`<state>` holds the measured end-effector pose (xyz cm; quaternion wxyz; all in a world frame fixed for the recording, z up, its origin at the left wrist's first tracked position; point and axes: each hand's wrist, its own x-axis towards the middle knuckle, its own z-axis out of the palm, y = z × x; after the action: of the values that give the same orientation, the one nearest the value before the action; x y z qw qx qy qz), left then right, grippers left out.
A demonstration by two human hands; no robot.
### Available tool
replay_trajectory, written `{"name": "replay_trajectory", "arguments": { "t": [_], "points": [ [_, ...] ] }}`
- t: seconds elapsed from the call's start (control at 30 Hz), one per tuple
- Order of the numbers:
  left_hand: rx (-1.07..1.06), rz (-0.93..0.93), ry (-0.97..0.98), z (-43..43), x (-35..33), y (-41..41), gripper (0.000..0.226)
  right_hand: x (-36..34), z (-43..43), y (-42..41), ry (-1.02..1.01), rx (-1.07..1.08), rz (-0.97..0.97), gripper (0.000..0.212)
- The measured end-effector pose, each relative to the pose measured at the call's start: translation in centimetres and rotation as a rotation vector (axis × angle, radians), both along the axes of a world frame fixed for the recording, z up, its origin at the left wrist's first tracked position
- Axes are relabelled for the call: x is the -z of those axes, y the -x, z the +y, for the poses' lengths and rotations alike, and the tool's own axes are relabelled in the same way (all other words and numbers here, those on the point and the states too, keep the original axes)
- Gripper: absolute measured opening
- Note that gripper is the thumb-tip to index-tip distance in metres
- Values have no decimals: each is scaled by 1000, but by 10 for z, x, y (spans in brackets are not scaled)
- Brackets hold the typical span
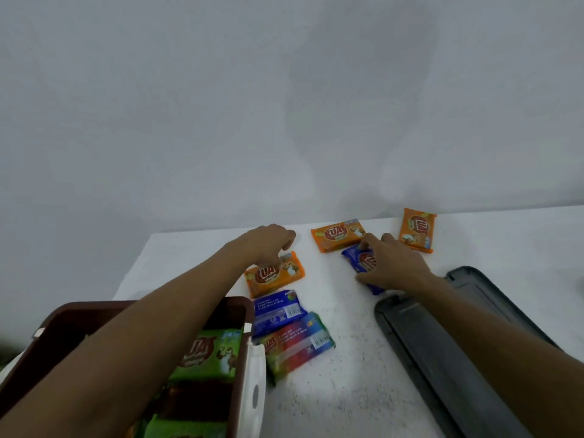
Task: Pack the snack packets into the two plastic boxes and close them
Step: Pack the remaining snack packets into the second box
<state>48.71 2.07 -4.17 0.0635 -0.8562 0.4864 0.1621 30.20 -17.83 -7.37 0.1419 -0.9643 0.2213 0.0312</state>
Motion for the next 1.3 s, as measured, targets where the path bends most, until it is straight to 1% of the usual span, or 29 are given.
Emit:
{"name": "replay_trajectory", "arguments": {
  "t": [0.03,0.1,0.13,0.17,0.23,0.4,0.43,0.5,0.53,0.57,0.63,0.67,0.7,0.73,0.83,0.9,0.93,0.97,1.03,1.07,1.1,1.13,1.2,1.27,1.3],
  "points": [
    [13,64,0,0,-1,4,38,0,0,0,0,-4,1,65],
    [48,227,-67,-2,-4,15,48,-1,-1,0,4,-12,-1,66],
    [80,245,-121,-3,-5,21,53,-1,0,0,6,-12,-4,66],
    [117,218,-166,-4,-5,25,57,0,0,0,7,-11,-6,66],
    [178,132,-168,-6,-6,25,60,1,1,0,5,-7,-8,67],
    [202,-114,-22,-9,-8,22,51,1,1,1,-4,0,-9,69],
    [186,-126,9,-10,-8,24,49,1,1,2,-4,0,-9,69],
    [143,-55,28,-11,-7,28,50,-1,1,3,1,-4,-4,69],
    [123,-23,-11,-12,-8,31,55,-1,1,3,4,-6,0,69],
    [116,-20,-89,-13,-8,35,63,-1,1,3,7,-6,4,69],
    [115,-62,-259,-15,-7,44,81,-2,1,3,12,-9,6,69],
    [105,-69,-305,-16,-5,47,87,-4,2,3,9,-7,6,69],
    [89,-65,-318,-18,-4,49,87,-6,2,3,3,-5,9,69],
    [67,-52,-318,-19,-5,48,82,-8,2,4,-9,-5,14,68],
    [1,14,-296,-22,-14,38,54,-12,2,5,-64,20,8,61],
    [-60,77,-215,-20,-23,30,39,-18,2,4,-143,58,-16,48],
    [-110,143,-147,-17,-26,27,35,-22,3,3,-216,88,-37,39],
    [-185,250,-70,-13,-29,23,37,-26,4,3,-335,136,-62,33],
    [-320,504,95,-5,-36,22,38,-36,7,5,-712,279,-115,28],
    [-362,589,187,-1,-41,23,33,-41,12,8,-907,327,-129,29],
    [-395,636,280,4,-46,24,27,-46,17,11,-1043,326,-152,30],
    [-420,664,374,9,-53,25,24,-51,21,13,-1096,286,-182,29],
    [-436,694,538,23,-69,30,27,-63,35,15,-1094,195,-245,26],
    [-407,665,614,46,-88,35,31,-79,54,18,-1078,123,-278,25],
    [-378,631,619,60,-96,37,32,-88,65,19,-1058,84,-281,25]
  ]
}}
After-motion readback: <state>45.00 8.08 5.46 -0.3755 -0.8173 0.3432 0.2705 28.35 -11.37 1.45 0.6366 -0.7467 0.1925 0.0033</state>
